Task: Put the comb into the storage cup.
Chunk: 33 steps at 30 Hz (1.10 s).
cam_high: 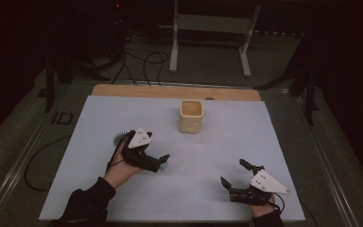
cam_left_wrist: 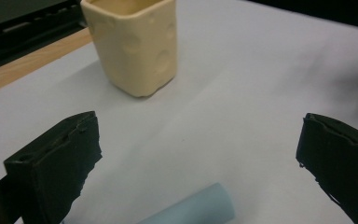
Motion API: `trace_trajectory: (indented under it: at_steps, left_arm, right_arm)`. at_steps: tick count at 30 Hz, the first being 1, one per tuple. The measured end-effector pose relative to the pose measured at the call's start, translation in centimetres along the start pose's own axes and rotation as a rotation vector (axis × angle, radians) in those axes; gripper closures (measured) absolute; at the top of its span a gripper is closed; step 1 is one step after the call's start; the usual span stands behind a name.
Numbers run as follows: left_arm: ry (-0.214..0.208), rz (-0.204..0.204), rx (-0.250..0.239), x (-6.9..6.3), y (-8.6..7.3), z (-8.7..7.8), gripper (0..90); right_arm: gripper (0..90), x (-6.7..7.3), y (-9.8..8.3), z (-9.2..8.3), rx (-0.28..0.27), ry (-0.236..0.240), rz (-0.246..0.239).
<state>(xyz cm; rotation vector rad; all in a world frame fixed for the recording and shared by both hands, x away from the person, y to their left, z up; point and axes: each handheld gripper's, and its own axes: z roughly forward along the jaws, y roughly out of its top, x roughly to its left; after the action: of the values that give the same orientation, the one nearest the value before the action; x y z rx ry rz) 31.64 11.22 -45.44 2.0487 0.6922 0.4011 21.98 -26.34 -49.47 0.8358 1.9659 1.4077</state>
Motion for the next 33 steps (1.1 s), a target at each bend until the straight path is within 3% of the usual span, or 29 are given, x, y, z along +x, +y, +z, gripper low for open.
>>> trace_trajectory:
  at_steps: [5, 10, 17, 19, 24, 29, 33]
  left_arm:
    - [0.006, -0.016, 0.024, -0.1, -0.2, 1.0, 7.3]
    - [-0.028, -0.037, 0.033, -0.1, -0.4, 2.0, 15.0]
    - [-0.02, -0.051, 0.081, -0.6, -0.7, 3.1, 22.0]
    - [-0.023, -0.076, 0.096, -0.5, -0.8, 3.4, 27.2]
    - [0.0, -0.091, 0.128, -0.6, -1.1, 3.9, 40.0]
    - [0.02, -0.077, 0.172, -0.8, -1.2, 4.4, 56.4]
    - [0.023, -0.087, 0.184, -0.8, -1.3, 4.6, 69.7]
  right_arm:
    - [9.5, 0.0, 0.0, 0.0, -0.001, 0.004, 0.001]
    - [9.5, 0.0, 0.0, -0.1, -0.001, 0.004, -0.003]
    - [9.5, 0.0, 0.0, -0.1, -0.001, 0.005, -0.002]
    - [9.5, 0.0, 0.1, -0.1, -0.004, 0.005, 0.003]
    - [9.5, 0.0, 0.0, 0.0, -0.005, 0.006, 0.003]
    - [9.5, 0.0, 0.0, 0.0, -0.002, 0.006, 0.001]
    - [9.5, 0.1, 0.0, 0.0, 0.003, 0.006, -0.003]
